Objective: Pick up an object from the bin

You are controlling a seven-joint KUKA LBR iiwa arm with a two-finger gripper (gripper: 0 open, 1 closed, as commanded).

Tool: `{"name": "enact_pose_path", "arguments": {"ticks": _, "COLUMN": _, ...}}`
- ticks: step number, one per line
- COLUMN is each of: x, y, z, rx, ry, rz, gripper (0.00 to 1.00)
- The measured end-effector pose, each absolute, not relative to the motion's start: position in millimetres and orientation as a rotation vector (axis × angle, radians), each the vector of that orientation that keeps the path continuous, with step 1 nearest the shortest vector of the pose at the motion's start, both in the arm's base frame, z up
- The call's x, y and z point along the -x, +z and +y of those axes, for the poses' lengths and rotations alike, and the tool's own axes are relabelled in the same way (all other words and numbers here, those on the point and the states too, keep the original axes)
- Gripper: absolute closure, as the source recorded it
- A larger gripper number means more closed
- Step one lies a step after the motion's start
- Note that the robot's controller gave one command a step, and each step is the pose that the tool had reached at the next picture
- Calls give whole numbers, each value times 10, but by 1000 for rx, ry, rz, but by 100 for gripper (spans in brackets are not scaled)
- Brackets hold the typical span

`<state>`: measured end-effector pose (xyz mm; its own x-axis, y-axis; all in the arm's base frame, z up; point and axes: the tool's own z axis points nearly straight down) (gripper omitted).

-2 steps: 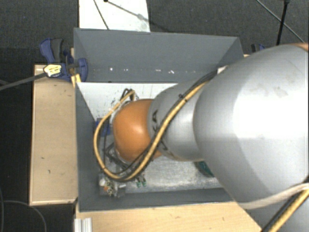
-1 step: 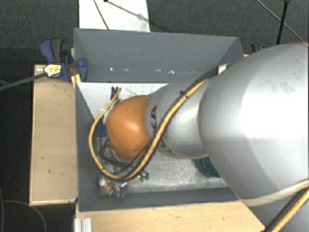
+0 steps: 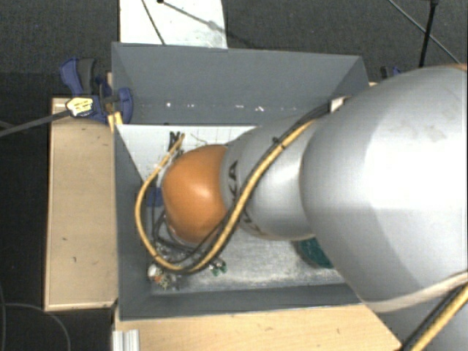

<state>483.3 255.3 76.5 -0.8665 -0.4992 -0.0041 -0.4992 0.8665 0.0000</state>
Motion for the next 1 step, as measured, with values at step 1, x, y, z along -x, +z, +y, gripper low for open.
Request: {"name": "enact_pose_path", "arguments": {"ticks": 1, "x": -4833, "y": 2202, "z": 2492, "rx": 809, "ry": 4, "rz": 3025, "gripper": 100}}
